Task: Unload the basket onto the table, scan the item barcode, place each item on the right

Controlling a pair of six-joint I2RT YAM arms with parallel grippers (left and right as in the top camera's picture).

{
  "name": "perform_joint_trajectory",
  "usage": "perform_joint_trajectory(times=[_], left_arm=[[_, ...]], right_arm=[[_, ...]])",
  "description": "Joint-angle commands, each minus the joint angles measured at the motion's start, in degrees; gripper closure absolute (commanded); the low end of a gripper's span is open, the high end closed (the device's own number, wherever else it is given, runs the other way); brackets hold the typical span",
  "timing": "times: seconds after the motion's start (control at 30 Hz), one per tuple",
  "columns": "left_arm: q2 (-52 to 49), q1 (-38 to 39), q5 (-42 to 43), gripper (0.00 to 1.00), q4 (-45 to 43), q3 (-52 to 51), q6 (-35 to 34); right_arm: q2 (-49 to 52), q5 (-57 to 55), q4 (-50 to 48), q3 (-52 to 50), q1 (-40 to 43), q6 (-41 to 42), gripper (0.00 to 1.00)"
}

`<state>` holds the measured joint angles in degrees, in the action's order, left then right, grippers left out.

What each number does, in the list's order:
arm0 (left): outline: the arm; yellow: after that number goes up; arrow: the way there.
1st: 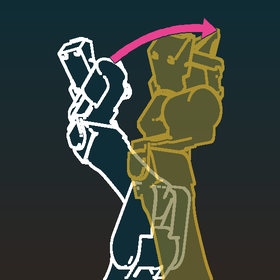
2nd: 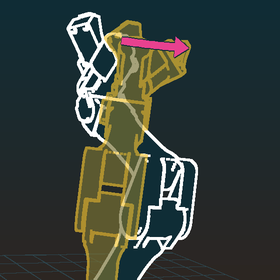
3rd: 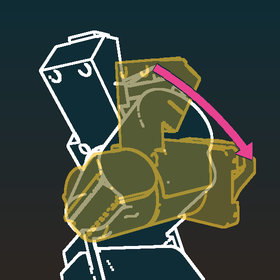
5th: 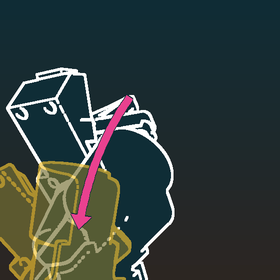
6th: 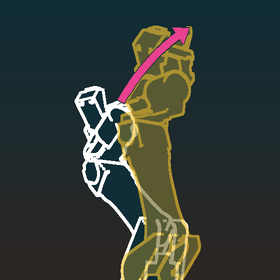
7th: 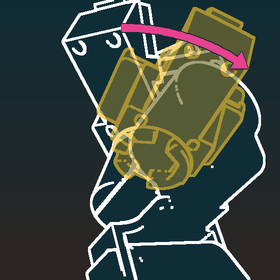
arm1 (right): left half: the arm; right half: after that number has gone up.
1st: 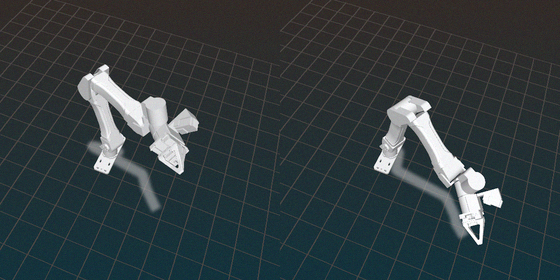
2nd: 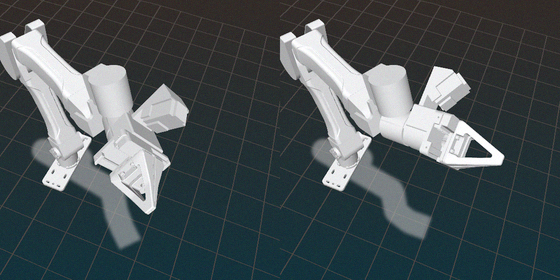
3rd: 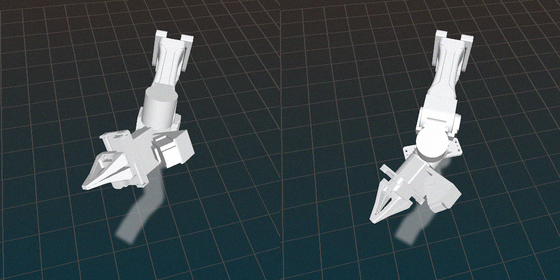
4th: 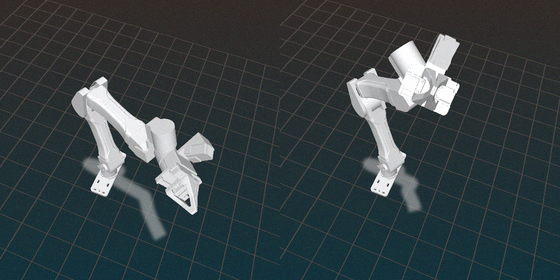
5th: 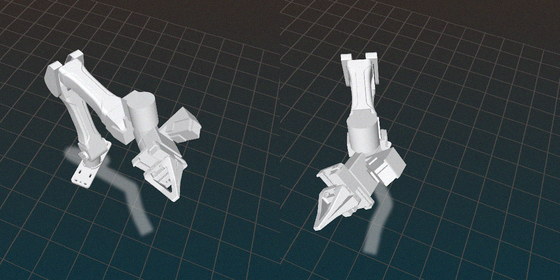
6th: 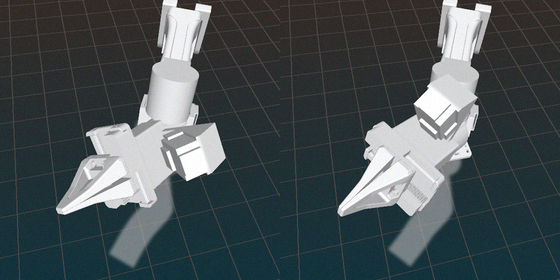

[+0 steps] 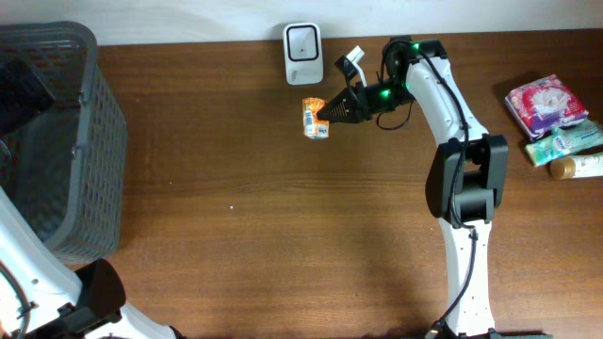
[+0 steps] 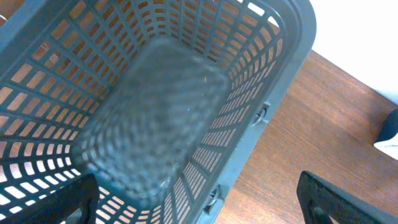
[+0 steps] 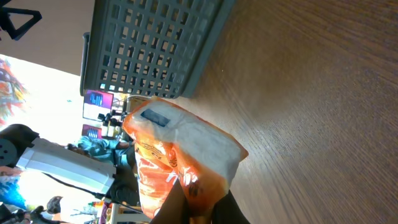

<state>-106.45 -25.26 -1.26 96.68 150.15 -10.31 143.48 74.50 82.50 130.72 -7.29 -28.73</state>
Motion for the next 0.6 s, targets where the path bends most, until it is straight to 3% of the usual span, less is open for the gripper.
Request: perform_joint_trajectory(times=[0.0,0.17,0.2,0.27,0.37,0.47,0.57], left_arm=[[-0.1,-0.2,0.2,0.01,0.0,-0.1,-0.3],[-0.1,-0.2,0.2,0.01,0.0,-0.1,-0.3],[-0.1,-0.2,0.2,0.01,0.0,-0.1,-0.3],[-0.1,-0.2,0.2,0.01,0.0,-0.1,-0.3],[-0.1,-0.2,0.2,0.01,0.0,-0.1,-0.3],[-0.1,-0.2,0.2,0.01,0.0,-0.1,-0.3],[-0.1,-0.2,0.2,0.01,0.0,-0.1,-0.3]], right_arm=[[0.2,1.4,0.0,1.4,-0.2,-1.1,0.96],[0.2,-2.6,-0.5,1.4,-0.4,-0.6,0.96],[0.2,-10.8,-2.2,1.4,-0.9,3.9,0.96],[0.2,-35.8,-7.6,1.4,-2.3,20.3,0.96],[0.2,-63.9,-10.8,3.3,-4.8,26.3,0.96],[0.2,-88.2,-19.5,4.3,-8.3,24.0,0.96],[0.2,-103.2,-34.9,4.3,-12.5,7.7,0.96]])
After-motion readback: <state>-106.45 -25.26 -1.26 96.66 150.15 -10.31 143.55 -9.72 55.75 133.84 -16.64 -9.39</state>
